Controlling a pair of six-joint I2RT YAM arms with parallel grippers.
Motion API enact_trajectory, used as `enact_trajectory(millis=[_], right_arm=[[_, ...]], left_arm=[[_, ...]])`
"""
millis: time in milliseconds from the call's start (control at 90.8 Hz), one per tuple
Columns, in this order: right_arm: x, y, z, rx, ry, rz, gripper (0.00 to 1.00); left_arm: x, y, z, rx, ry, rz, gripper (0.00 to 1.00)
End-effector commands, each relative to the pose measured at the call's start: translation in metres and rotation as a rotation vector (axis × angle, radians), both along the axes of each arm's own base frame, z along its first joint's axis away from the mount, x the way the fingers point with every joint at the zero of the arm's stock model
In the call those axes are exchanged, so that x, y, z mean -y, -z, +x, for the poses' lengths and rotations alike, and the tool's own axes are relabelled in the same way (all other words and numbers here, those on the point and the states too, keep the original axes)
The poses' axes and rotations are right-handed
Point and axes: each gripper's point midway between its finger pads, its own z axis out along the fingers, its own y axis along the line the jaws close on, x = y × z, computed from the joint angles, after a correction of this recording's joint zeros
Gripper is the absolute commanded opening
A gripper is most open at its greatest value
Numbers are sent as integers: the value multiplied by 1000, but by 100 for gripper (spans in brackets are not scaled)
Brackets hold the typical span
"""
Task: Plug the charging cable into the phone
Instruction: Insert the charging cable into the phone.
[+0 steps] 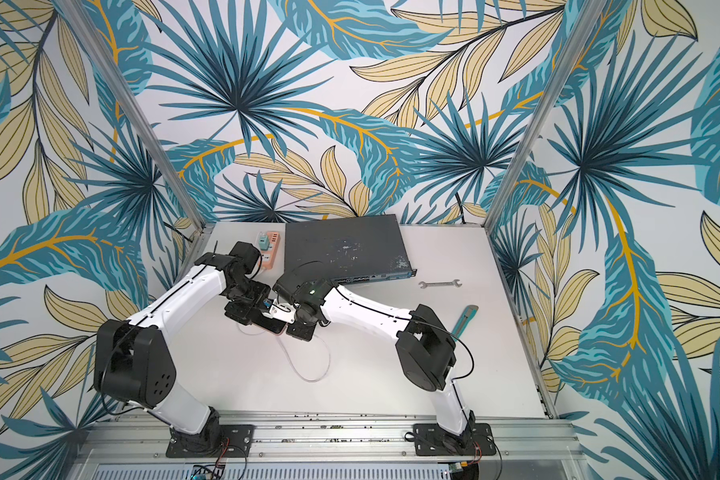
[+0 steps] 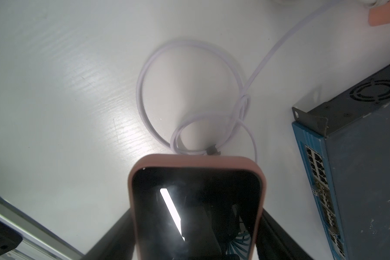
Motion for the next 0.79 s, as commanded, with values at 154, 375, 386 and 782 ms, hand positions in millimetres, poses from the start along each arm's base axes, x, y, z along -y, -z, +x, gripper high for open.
enact_trajectory(millis=[154,375,386,782], right_arm=[[-7,-2,2,9,4,2,0],[-15,-9,3,-3,21,37,0],[-15,-8,3,-4,21,38,0],[-28,-13,0,-46,32,85,0]], left_arm=[[5,-7,-1,23,22,-6,0],[2,-8,1,13,12,13,0],[2,-8,0,12,10,13,0],[1,-15,11,26,-38,2,0]])
